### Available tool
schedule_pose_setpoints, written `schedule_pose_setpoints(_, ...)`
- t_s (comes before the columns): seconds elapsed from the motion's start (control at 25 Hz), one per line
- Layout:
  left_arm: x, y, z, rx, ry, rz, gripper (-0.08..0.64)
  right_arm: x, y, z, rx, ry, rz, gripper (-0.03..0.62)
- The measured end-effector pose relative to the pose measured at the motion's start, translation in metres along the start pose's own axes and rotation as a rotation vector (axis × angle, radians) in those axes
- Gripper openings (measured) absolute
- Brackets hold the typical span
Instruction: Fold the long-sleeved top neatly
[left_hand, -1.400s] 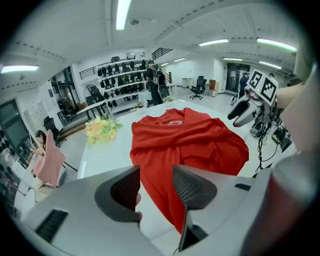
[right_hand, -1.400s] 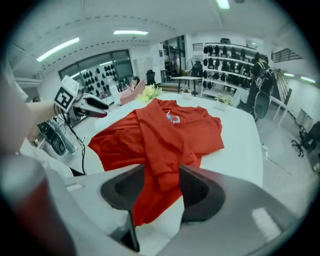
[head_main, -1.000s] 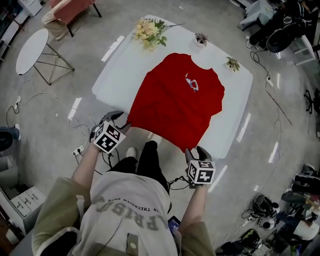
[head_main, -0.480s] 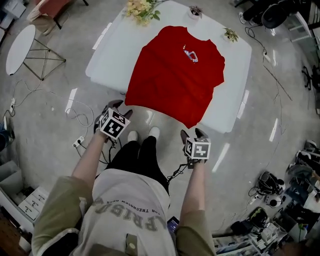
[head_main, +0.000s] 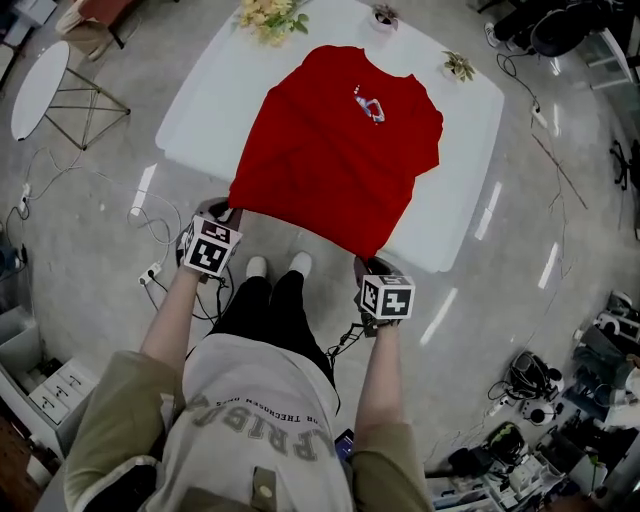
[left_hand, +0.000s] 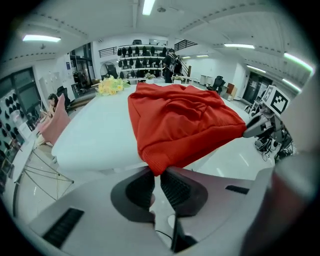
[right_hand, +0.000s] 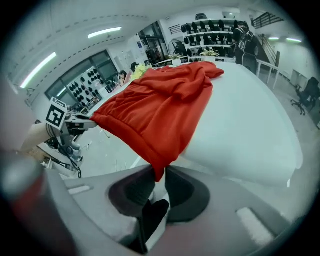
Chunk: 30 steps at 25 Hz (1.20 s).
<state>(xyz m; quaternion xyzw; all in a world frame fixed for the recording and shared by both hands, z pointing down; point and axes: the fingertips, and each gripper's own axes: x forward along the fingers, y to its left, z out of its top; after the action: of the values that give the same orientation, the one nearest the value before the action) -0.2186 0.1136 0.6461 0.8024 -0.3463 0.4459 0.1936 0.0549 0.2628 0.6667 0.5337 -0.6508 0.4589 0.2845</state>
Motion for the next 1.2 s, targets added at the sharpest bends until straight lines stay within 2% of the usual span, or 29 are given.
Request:
schedule_pose_setpoints(0.04,-0.002,0.000,0.001,0.000,-0.003,0.004,0.031,-0.004,0.001,-0.001,-0.004,-0.004,0.023,0.039)
schedule_pose_setpoints(0.24,-0.031,-0.007,0.002,-0.001,0.012,0.013,0.025,-0.032,0.005,-0.002,-0.040,-0.014,0.102,0.032)
schedule_pose_setpoints(0.48,-0.049,-0.022,-0.005,-0.037,0.045,0.029,0.023,-0.048,-0.003,-0.004,-0.110,0.032,0.138,0.031)
schedule_pose_setpoints(0.6,-0.060,-0.029,0.003,-0.080,0.049,0.017,0.023,-0.065,-0.006,0.009,-0.114,0.009,0.157,0.031)
schedule_pose_setpoints(0.68,-0.070,-0.026,0.017,-0.126,0.040,0.007,0.023,-0.078,-0.006,0.023,-0.092,-0.013,0.183,0.031)
schedule_pose_setpoints(0.76,-0.081,-0.021,0.035,-0.139,0.030,0.016,0.023,-0.090,-0.005,0.039,-0.046,-0.033,0.224,0.031)
schedule_pose_setpoints(0.96,-0.086,-0.006,0.080,-0.103,0.020,0.046,0.023,-0.106,-0.013,0.084,0.034,-0.088,0.287,0.031)
schedule_pose_setpoints(1.2,-0.054,0.016,0.132,-0.019,0.026,0.060,0.023,-0.098,-0.033,0.140,0.047,-0.126,0.259,0.031)
